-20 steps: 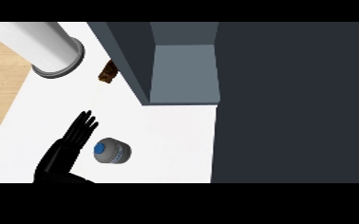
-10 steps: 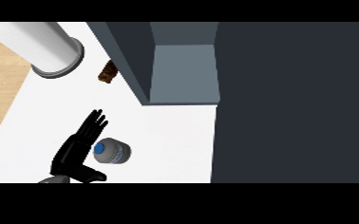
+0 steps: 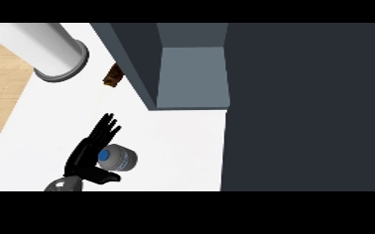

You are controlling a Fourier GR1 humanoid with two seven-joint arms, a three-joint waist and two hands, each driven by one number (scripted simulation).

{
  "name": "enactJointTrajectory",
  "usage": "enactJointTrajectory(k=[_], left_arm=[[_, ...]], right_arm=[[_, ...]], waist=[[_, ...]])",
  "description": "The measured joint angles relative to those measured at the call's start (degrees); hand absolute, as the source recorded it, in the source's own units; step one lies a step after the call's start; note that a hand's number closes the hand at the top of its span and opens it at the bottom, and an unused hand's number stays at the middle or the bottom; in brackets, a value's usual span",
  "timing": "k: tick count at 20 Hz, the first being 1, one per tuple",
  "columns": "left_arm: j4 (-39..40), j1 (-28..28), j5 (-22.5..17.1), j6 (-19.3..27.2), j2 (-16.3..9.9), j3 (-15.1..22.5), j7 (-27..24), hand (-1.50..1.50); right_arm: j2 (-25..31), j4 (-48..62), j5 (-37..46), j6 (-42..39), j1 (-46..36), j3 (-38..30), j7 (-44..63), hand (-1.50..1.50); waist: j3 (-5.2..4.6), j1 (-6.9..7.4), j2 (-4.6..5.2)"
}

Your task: Pick up the bottled water, place it into the cabinet and close the cabinet

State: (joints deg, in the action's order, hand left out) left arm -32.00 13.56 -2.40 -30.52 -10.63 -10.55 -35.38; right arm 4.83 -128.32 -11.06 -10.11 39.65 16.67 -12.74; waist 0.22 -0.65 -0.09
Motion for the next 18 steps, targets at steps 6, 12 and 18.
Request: enactJointTrajectory(k=[6,12,18], left_arm=[[4.80,2.51,-0.57,-0.78,0.28,-0.31,-2.01,-1.50],[5.98,3.74,-2.31,-3.51,0.45,-0.30,0.10,-1.50],[5.46,3.90,-3.39,-5.00,1.69,0.36,1.13,-1.50]], right_arm=[[0.12,1.00,-0.19,-0.04,-0.79,0.14,-0.05,-1.50],[0.06,1.33,-0.69,0.18,-1.17,-0.07,0.07,-1.50],[-0.11,2.53,-0.89,0.54,-2.52,-0.04,0.75,-1.50]], waist=[[0.26,-0.02,-0.12],[0.44,0.09,-0.20],[0.55,0.22,-0.28]])
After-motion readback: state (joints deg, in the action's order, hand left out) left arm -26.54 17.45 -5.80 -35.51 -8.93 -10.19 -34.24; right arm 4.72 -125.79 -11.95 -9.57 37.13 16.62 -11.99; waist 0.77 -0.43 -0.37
